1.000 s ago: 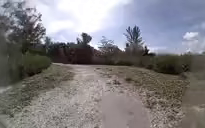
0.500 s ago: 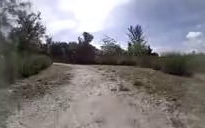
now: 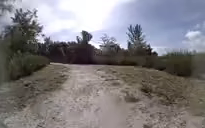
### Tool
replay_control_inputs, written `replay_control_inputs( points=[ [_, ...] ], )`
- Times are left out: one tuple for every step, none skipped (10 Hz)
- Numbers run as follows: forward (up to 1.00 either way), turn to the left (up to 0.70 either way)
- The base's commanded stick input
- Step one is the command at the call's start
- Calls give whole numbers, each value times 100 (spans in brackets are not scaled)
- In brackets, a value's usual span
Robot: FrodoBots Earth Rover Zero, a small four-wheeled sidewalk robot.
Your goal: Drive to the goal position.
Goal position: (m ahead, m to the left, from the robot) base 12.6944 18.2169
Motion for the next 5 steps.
replay_control_inputs(
  points=[
    [85,0],
    [85,0],
    [85,0],
    [85,0],
    [85,0]
  ],
)
